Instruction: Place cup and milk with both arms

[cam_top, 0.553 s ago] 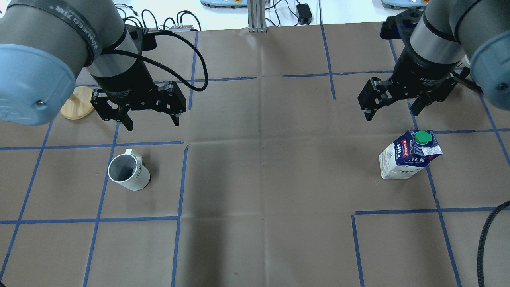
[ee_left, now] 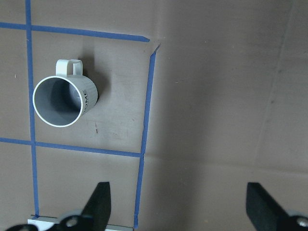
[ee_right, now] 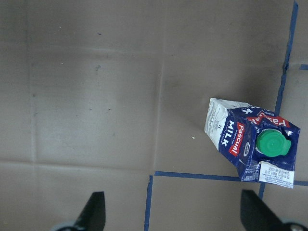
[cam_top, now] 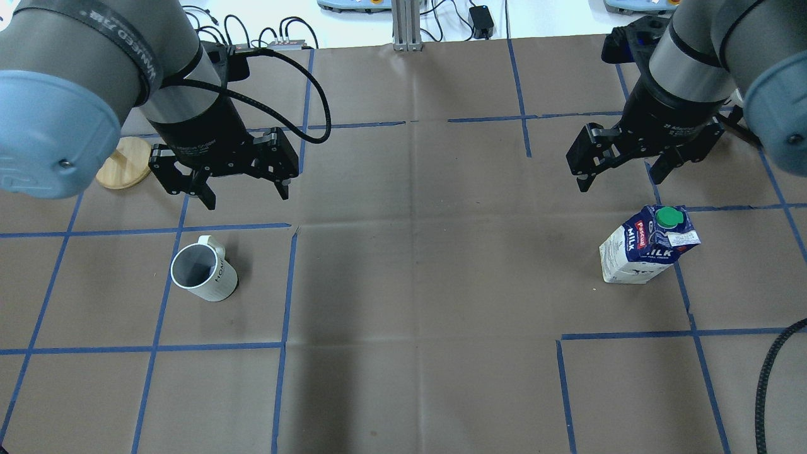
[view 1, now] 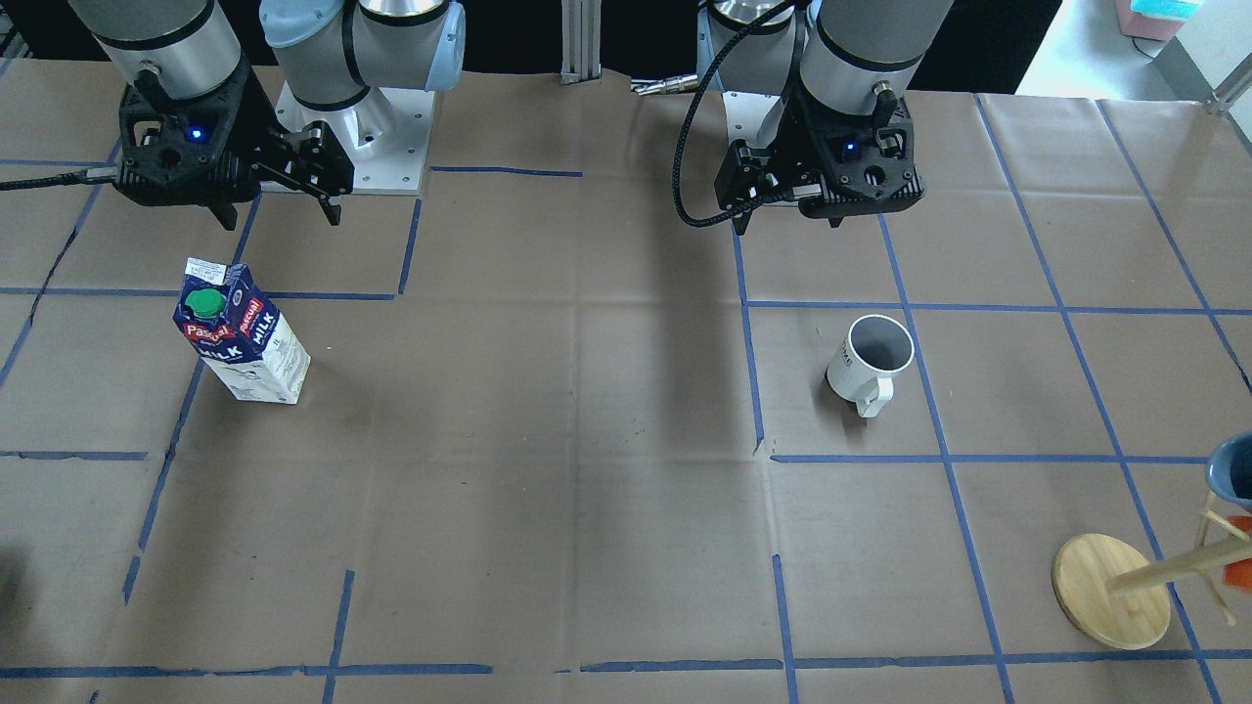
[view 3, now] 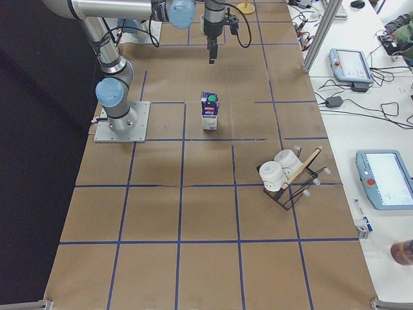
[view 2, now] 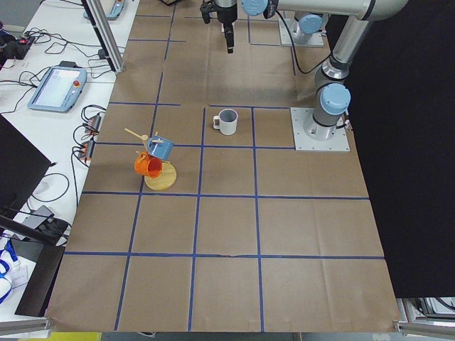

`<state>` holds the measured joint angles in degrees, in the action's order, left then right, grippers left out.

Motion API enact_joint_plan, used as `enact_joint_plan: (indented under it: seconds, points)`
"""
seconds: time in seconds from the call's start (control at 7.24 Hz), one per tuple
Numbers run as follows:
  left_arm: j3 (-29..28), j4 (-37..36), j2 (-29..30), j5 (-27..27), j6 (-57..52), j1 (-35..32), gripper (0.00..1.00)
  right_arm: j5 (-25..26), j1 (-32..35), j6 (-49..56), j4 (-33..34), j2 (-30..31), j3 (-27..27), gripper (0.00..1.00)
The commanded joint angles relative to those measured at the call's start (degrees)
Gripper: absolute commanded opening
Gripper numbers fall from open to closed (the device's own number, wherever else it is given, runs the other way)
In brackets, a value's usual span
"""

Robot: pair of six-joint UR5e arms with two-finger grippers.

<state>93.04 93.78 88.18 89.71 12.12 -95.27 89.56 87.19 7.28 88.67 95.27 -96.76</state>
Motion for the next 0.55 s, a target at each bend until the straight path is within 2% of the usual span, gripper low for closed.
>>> enact_joint_plan:
  seconds: [0.0,0.41]
  points:
    - [0.03,0.00,0.41,-0.32,0.10,0.00,0.99,0.00,0.00,-0.07,0.01,0.00,0.00,1.00]
    - [0.29,-0.09,0.41,-0.32,0.10,0.00,0.99,0.00,0.00,-0.16,0.01,0.00,0.00,1.00]
